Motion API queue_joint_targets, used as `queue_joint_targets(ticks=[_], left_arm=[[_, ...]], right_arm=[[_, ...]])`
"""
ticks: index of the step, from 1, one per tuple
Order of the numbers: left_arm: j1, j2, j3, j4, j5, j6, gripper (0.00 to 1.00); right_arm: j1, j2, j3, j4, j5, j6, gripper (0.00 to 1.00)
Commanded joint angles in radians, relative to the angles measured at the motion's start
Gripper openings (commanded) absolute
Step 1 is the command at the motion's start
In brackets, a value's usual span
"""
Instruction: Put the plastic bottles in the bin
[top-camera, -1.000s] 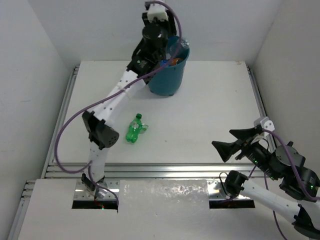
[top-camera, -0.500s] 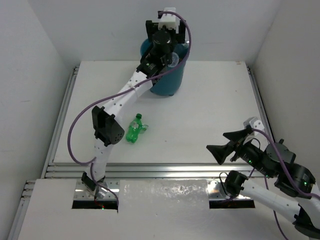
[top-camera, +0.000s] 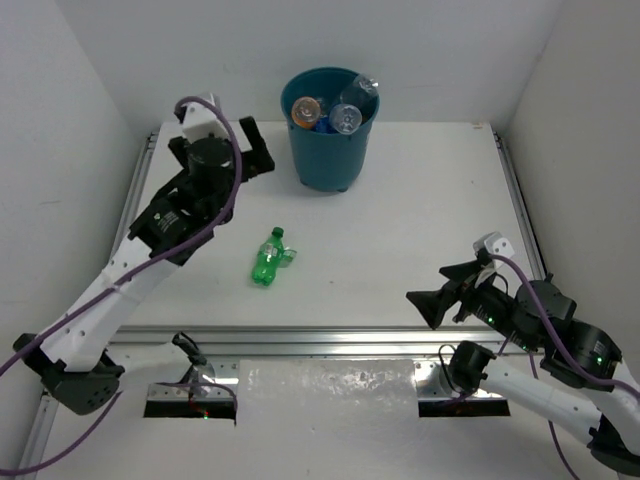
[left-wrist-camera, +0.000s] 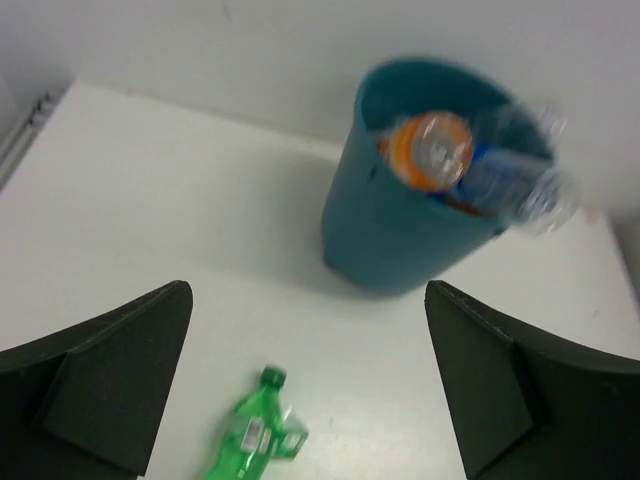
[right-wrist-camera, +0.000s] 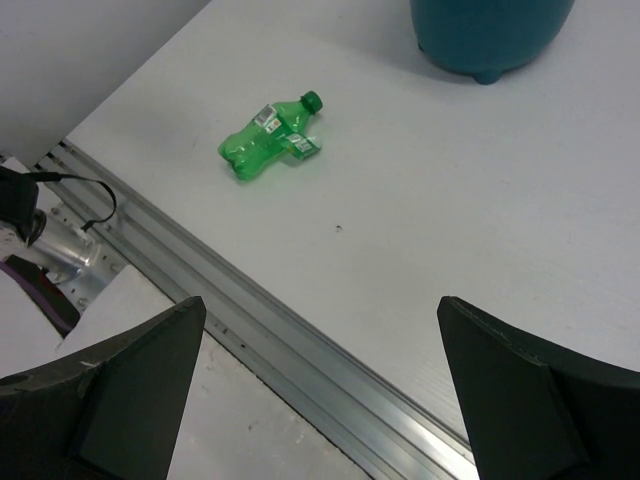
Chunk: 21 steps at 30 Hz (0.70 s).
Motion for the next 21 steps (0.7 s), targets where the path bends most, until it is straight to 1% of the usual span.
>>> queue_joint_targets(ticks=[1, 2, 4, 5, 6, 8, 9, 12, 16, 17, 21], left_arm=[[0.019, 0.064, -0.102, -0.202, 0.129, -0.109, 1.0], [0.033, 0.116, -0.103, -0.257, 0.141, -0.117, 1.0], [0.052, 0.166, -0.121, -0.266, 0.174, -0.12, 1.0], [0.065, 0.192, -0.147, -0.266, 0.241, -0.115, 1.0], [0.091, 0.248, -0.16, -0.264, 0.272, -0.114, 0.99], [0.116, 0.308, -0.187, -0.269, 0.323, -0.12, 0.99], [0.128, 0.365, -0.195, -0.272, 0.326, -0.121, 0.99], [0.144, 0.433, -0.233, -0.244, 0.368, -0.131, 0.97], [0.147, 0.45, -0.287, -0.186, 0.435, -0.138, 0.97], [0.147, 0.46, -0.305, -0.175, 0.47, -0.138, 0.96], [0.147, 0.479, -0.355, -0.123, 0.526, -0.151, 0.85]], right_arm=[[0.004, 0.019, 0.04, 0.011, -0.039, 0.014, 0.99], [0.002, 0.016, 0.042, 0.016, -0.054, 0.019, 0.99], [0.002, 0.016, 0.04, 0.024, -0.072, 0.025, 0.99], [0.004, 0.018, 0.039, 0.031, -0.08, 0.028, 0.99], [0.002, 0.019, 0.037, 0.034, -0.095, 0.033, 0.99], [0.002, 0.027, 0.034, 0.034, -0.109, 0.039, 0.99], [0.002, 0.033, 0.034, 0.028, -0.124, 0.045, 0.99], [0.004, 0.038, 0.022, 0.024, -0.132, 0.05, 0.99], [0.002, 0.031, 0.008, 0.021, -0.134, 0.045, 0.99], [0.002, 0.03, 0.004, 0.024, -0.134, 0.046, 0.99], [0.002, 0.021, -0.013, 0.036, -0.138, 0.042, 0.99]])
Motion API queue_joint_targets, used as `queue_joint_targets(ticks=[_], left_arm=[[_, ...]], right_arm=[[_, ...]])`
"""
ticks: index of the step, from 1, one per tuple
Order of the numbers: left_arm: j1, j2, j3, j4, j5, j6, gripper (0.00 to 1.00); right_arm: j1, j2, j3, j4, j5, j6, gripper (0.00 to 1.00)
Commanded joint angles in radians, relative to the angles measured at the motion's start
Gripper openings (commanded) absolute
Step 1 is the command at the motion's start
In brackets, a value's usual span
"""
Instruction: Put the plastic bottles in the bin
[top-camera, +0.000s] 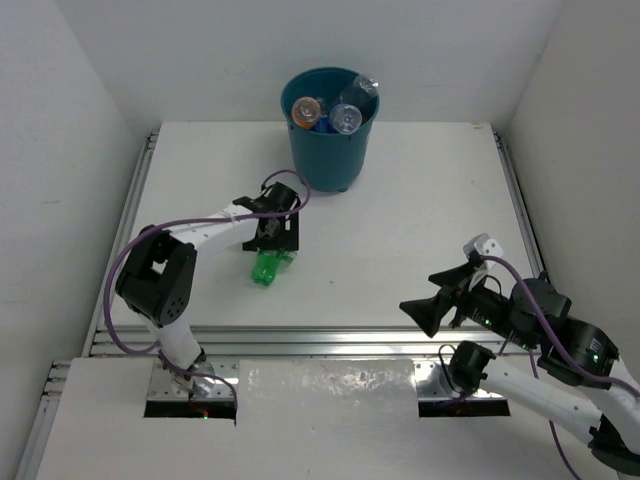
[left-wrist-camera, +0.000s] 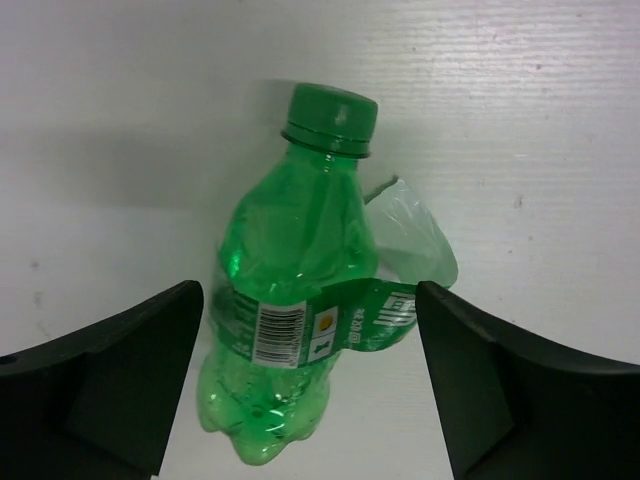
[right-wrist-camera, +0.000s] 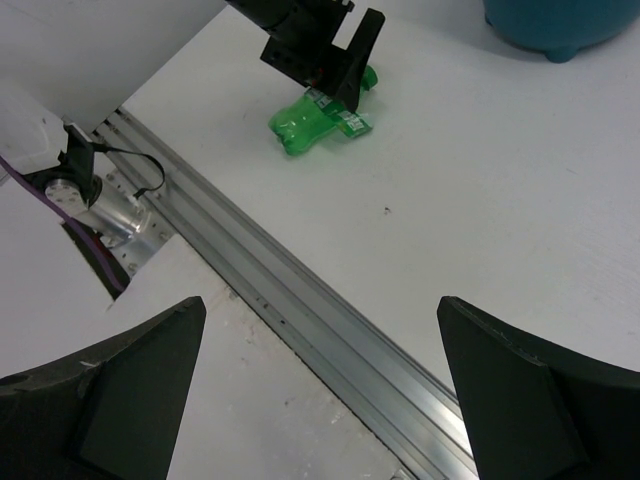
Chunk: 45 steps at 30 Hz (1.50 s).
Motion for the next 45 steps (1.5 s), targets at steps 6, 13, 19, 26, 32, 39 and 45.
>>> queue_joint_targets(ticks=[6, 13, 19, 26, 32, 39, 45], left_arm=[[0.008, -0.009, -0.086, 0.089, 0.057, -0.038, 0.84], [0.006, -0.022, -0.059, 0.107, 0.052, -0.047, 0.19], [0.006, -0.085, -0.016, 0.081, 0.059, -0.035, 0.0], [0.001, -0.229, 0.04, 0.028, 0.019, -0.046, 0.0], [-0.038, -0.407, 0.202, 0.011, -0.066, -0.044, 0.0], [-0.066, -0.399, 0.536, 0.113, -0.164, 0.064, 0.0], [-0.057, -0.038, 1.102, 0.162, -0.207, 0.205, 0.0]], right_arm=[[0.002, 0.002, -0.02, 0.035, -0.011, 0.001, 0.99], [0.004, -0.007, -0.023, 0.035, 0.003, 0.003, 0.99], [0.002, -0.021, -0.019, 0.023, 0.02, 0.0, 0.99], [0.004, -0.042, -0.003, -0.007, 0.044, -0.011, 0.99], [0.002, -0.047, 0.014, -0.023, 0.072, -0.023, 0.99], [0.004, -0.026, 0.033, -0.011, 0.072, -0.029, 0.99], [0.004, -0.007, 0.043, -0.014, 0.066, -0.025, 0.99]])
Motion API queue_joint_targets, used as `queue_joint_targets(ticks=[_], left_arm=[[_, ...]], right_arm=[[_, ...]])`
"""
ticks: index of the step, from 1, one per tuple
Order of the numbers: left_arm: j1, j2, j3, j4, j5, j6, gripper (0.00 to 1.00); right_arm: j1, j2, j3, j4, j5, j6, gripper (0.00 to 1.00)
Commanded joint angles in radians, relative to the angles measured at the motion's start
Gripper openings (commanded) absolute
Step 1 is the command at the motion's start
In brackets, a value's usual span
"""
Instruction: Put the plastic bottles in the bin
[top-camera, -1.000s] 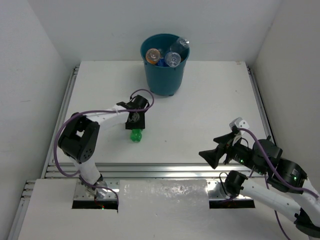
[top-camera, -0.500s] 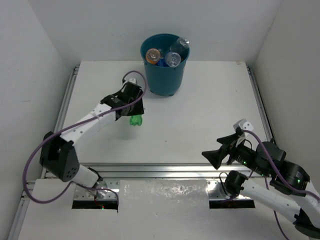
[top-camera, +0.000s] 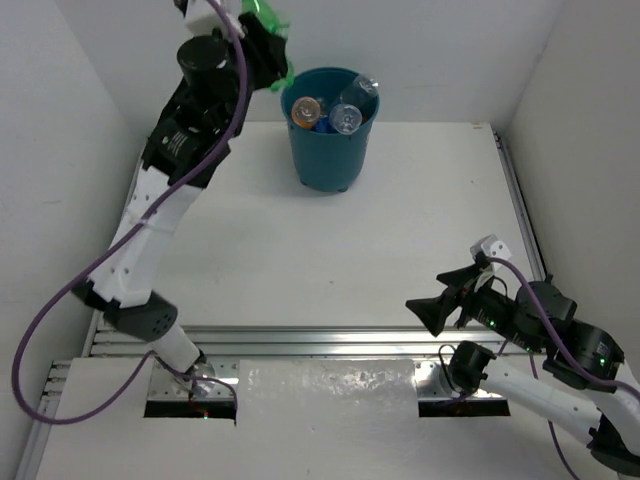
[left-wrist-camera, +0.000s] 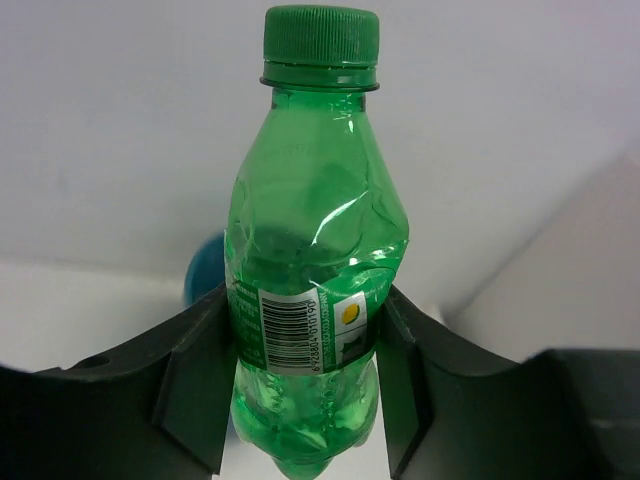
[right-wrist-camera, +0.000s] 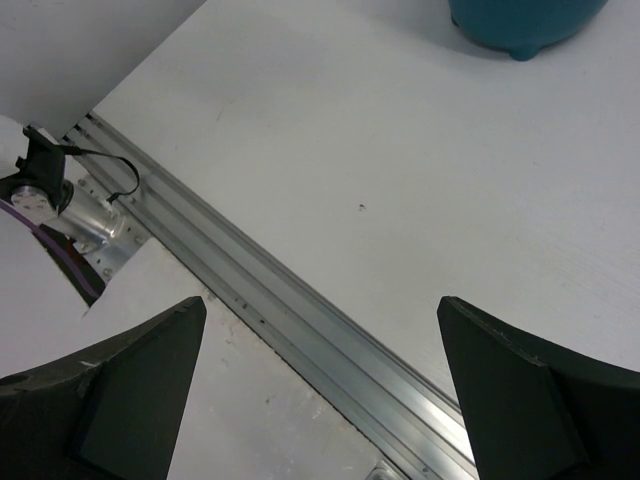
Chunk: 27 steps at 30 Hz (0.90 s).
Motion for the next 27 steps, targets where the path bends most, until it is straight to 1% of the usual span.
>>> queue_joint_targets(ticks=[1, 2, 3, 4, 5, 6, 7, 8, 9, 12, 13, 14, 16, 17, 19, 21, 22, 26, 27], left_arm=[[0.009, 0.206, 0.229, 0.131, -0.042, 0.159, 0.01], [0.009, 0.241, 0.289, 0.171, -0.045, 0.19, 0.04], [0.015, 0.29, 0.287, 0.232, -0.041, 0.232, 0.05], [0.017, 0.307, 0.273, 0.364, -0.041, 0.308, 0.05], [0.023, 0.344, 0.259, 0.417, -0.03, 0.331, 0.05], [0.027, 0.364, 0.259, 0.502, -0.022, 0.373, 0.06], [0.032, 0.388, 0.282, 0.529, -0.018, 0.393, 0.06], [0.046, 0.436, 0.294, 0.54, 0.02, 0.393, 0.06], [0.054, 0.454, 0.297, 0.614, 0.038, 0.392, 0.06], [0.089, 0.54, 0.296, 0.71, 0.107, 0.346, 0.08], [0.1, 0.569, 0.305, 0.721, 0.12, 0.289, 0.09], [0.119, 0.638, 0.364, 0.722, 0.136, 0.274, 0.1], [0.136, 0.695, 0.438, 0.713, 0.156, 0.235, 0.12], [0.144, 0.72, 0.434, 0.733, 0.183, 0.232, 0.16], [0.144, 0.72, 0.39, 0.753, 0.19, 0.249, 0.2], [0.146, 0.717, 0.367, 0.767, 0.205, 0.264, 0.32], [0.146, 0.72, 0.366, 0.762, 0.216, 0.269, 0.43], [0.146, 0.719, 0.366, 0.753, 0.229, 0.276, 0.65], [0.146, 0.717, 0.366, 0.75, 0.231, 0.276, 0.66]], right_arm=[[0.004, 0.013, 0.031, 0.025, 0.01, -0.012, 0.99], [0.004, 0.008, 0.032, 0.024, 0.012, -0.009, 0.99], [0.002, 0.005, 0.038, 0.015, 0.016, -0.005, 0.99], [0.002, 0.002, 0.042, 0.01, 0.012, 0.003, 0.99], [0.002, -0.01, 0.04, 0.006, 0.007, 0.007, 0.99], [0.004, -0.018, 0.037, 0.007, 0.006, 0.021, 0.99], [0.004, -0.025, 0.037, 0.005, 0.004, 0.029, 0.99], [0.004, -0.036, 0.035, 0.004, 0.001, 0.038, 0.99], [0.004, -0.039, 0.037, -0.001, 0.001, 0.053, 0.99], [0.004, -0.038, 0.04, -0.001, -0.019, 0.076, 0.99], [0.002, -0.035, 0.042, 0.001, -0.034, 0.08, 0.99], [0.004, -0.03, 0.043, -0.001, -0.042, 0.081, 0.99], [0.004, -0.016, 0.045, -0.005, -0.052, 0.086, 0.99], [0.002, -0.007, 0.049, -0.01, -0.057, 0.087, 0.99], [0.002, -0.005, 0.048, -0.01, -0.059, 0.087, 0.99], [0.002, -0.005, 0.036, 0.002, -0.05, 0.078, 0.99], [0.002, -0.004, 0.026, 0.007, -0.045, 0.077, 0.99], [0.002, 0.021, 0.011, 0.031, -0.04, 0.061, 0.99], [0.004, 0.025, 0.008, 0.035, -0.042, 0.055, 0.99]])
